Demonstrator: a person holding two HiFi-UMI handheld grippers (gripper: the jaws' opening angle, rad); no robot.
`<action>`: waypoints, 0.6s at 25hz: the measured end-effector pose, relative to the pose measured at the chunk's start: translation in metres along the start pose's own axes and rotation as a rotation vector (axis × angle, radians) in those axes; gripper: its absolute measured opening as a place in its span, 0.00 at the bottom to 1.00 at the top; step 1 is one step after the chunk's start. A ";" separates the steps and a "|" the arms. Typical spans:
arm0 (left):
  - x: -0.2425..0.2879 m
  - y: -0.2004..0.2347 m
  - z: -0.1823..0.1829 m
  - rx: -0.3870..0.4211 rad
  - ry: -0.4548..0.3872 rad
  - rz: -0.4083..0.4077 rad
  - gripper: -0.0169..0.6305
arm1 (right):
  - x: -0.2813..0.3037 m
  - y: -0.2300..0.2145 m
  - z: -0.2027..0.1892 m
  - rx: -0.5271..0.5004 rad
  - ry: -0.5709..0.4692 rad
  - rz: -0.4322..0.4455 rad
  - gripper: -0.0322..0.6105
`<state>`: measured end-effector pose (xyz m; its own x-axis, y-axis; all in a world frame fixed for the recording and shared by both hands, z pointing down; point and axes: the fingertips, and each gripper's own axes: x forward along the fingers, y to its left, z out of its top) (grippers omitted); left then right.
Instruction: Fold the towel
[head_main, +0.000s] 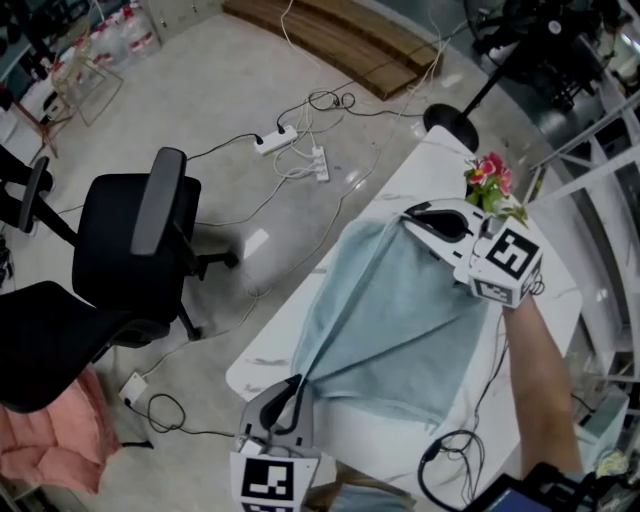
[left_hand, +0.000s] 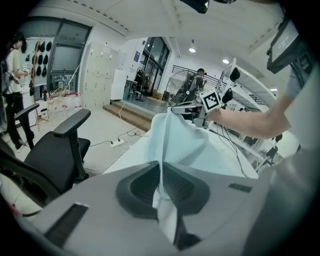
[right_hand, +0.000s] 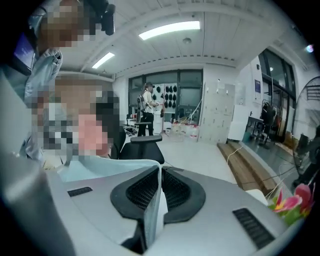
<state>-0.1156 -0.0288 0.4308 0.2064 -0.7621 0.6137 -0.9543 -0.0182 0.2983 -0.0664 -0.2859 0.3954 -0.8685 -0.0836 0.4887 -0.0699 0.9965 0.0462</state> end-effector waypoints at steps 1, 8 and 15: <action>-0.004 -0.001 0.002 -0.013 -0.004 -0.002 0.06 | -0.001 -0.001 0.006 -0.012 -0.008 -0.015 0.11; 0.004 -0.005 -0.002 -0.034 0.007 -0.021 0.06 | 0.007 -0.011 -0.010 -0.045 0.069 -0.116 0.13; 0.001 0.000 -0.002 -0.071 -0.015 -0.024 0.06 | 0.009 -0.004 0.020 -0.055 -0.057 -0.108 0.11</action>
<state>-0.1147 -0.0283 0.4331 0.2254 -0.7715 0.5949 -0.9311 0.0091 0.3646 -0.0839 -0.2904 0.3824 -0.8839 -0.1884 0.4280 -0.1389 0.9797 0.1445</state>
